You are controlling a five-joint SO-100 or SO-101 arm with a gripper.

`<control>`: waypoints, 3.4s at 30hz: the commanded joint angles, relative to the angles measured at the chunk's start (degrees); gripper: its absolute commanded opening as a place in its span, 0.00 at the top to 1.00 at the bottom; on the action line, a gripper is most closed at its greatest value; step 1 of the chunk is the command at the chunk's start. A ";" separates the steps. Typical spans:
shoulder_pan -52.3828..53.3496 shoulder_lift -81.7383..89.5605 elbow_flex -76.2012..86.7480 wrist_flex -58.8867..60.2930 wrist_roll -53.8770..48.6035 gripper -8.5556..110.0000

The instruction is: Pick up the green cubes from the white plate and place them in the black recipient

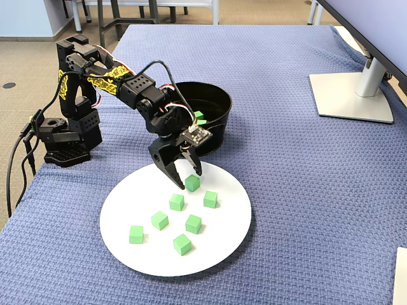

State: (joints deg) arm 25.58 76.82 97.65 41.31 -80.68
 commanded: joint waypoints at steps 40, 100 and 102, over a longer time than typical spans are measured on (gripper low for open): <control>-3.25 -2.72 2.20 -7.21 3.60 0.93; 10.20 23.20 -2.37 15.03 49.57 0.93; 11.43 22.06 -0.44 12.92 50.45 0.93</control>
State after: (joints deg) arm 33.49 99.40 94.83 59.06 -31.46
